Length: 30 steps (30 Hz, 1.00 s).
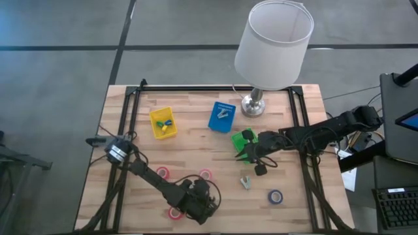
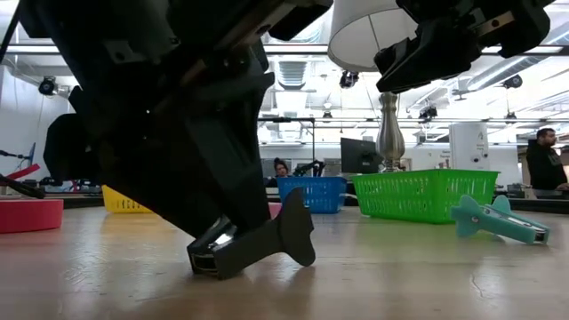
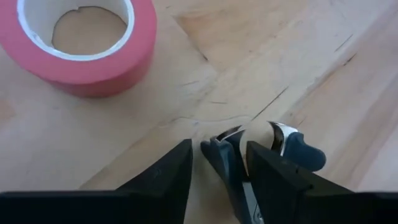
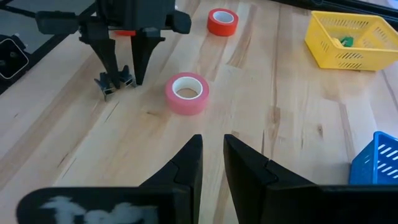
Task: Pick and place Stapler, Stapler remover, tape
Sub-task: Put the black staple remover into the blue basket
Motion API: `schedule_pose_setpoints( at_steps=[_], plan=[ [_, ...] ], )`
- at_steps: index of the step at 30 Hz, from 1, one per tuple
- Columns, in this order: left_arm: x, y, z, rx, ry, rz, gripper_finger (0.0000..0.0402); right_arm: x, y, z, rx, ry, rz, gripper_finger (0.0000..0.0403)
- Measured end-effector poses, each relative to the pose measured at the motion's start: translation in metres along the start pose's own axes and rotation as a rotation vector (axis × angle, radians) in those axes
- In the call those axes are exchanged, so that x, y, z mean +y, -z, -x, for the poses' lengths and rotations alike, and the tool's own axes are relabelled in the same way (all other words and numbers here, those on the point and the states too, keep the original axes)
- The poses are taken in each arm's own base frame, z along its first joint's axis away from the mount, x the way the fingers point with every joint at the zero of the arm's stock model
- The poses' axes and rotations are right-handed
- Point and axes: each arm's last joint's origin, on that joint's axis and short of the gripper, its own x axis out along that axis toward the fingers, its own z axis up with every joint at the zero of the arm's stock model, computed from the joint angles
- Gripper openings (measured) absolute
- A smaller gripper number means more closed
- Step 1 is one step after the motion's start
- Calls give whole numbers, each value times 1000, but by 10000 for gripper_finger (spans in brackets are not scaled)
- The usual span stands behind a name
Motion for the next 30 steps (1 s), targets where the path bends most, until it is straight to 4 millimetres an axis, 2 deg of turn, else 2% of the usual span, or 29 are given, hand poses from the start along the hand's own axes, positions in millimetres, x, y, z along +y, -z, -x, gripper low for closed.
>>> schedule_pose_setpoints(
  at_steps=[3,9,15,20,26,30],
  plan=[
    [1,-1,0,-19,-10,-35,125,0,0,0,0,0,0,62],
    [3,-10,-3,-105,-34,-40,41,1,5,-1,14,-4,-61,54],
    [5,-37,-4,-151,-57,-111,41,16,12,1,71,-51,-150,58],
    [8,-86,5,-214,-99,-245,50,40,22,6,176,-116,-248,66],
    [17,-166,20,-305,-159,-424,45,70,47,8,270,-185,-357,75],
    [35,-225,21,-353,-243,-492,50,83,66,11,329,-162,-437,77]
  ],
)
